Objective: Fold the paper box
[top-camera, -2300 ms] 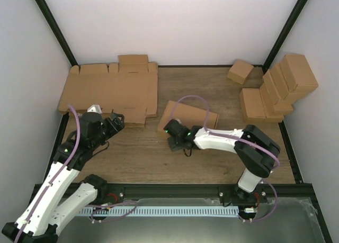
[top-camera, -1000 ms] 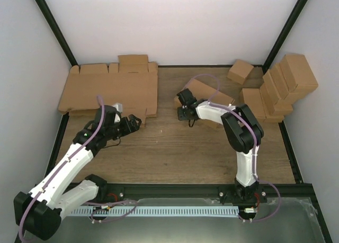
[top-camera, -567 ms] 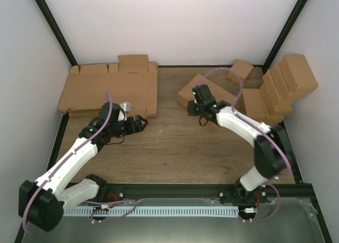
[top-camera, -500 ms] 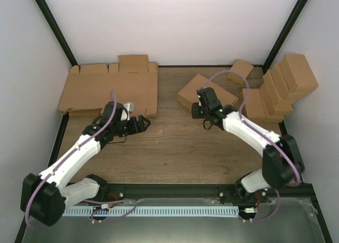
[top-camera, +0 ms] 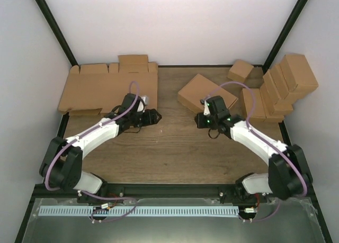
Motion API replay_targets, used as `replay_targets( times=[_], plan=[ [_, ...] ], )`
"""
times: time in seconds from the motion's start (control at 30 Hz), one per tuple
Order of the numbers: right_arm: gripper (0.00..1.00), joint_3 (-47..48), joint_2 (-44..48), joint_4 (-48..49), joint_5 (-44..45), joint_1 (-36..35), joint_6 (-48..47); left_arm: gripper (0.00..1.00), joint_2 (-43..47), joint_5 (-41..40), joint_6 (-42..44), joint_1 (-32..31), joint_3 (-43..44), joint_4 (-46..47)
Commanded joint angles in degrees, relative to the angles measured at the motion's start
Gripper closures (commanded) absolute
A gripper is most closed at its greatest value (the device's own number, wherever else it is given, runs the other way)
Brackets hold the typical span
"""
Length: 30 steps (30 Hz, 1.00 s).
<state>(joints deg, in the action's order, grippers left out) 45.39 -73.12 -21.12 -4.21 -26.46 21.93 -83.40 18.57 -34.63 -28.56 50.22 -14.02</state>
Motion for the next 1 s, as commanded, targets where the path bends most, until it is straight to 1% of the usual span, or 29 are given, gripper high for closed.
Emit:
replay_targets(
  times=[0.0, 0.07, 0.1, 0.2, 0.33, 0.4, 0.57, 0.63, 0.7, 0.83, 0.97],
  plan=[
    [0.86, 7.4, -8.4, 9.3, -9.2, -0.8, -6.1, 0.29, 3.6, -5.1, 0.7, -0.2, 2.0, 1.3],
    [0.97, 11.1, -13.8, 9.5, -7.9, -1.2, -8.2, 0.28, 4.8, -6.4, 1.0, -0.2, 1.8, 0.2],
    [0.99, 13.4, -17.6, 9.0, -7.2, -1.4, -9.6, 0.28, 5.3, -6.7, 1.1, -0.2, 1.7, -0.3],
    [0.99, 20.7, -26.1, 7.1, -5.0, -1.7, -12.7, 0.27, 5.8, -7.1, 1.1, -0.2, 1.4, -1.3],
    [0.99, 28.0, -34.3, 6.7, -1.6, -1.8, -14.5, 0.27, 7.1, -8.0, 1.4, -0.1, 1.3, -2.6],
    [0.99, 33.5, -38.7, 4.7, 1.2, -1.8, -14.9, 0.26, 7.6, -9.0, 2.3, -0.1, 1.9, -3.8],
    [0.99, 43.9, -48.2, -1.0, 16.4, -1.6, -9.8, 0.26, 8.8, -11.2, 3.3, 0.0, 2.1, -5.7],
    [0.99, 48.0, -51.3, -3.6, 20.3, -0.1, -7.4, 0.26, 9.0, -11.4, 3.0, 0.0, 1.7, -5.7],
    [0.99, 52.2, -54.0, -5.4, 21.9, 1.8, -5.4, 0.26, 9.1, -11.3, 2.7, 0.1, 1.2, -5.4],
    [0.99, 59.1, -57.5, -6.3, 20.6, 5.6, -3.0, 0.26, 8.9, -11.5, 2.2, 0.1, 0.8, -5.2],
    [0.99, 65.2, -61.1, -7.6, 21.9, 8.8, -1.0, 0.26, 8.6, -12.1, 2.0, 0.1, 1.0, -5.8]
  ],
)
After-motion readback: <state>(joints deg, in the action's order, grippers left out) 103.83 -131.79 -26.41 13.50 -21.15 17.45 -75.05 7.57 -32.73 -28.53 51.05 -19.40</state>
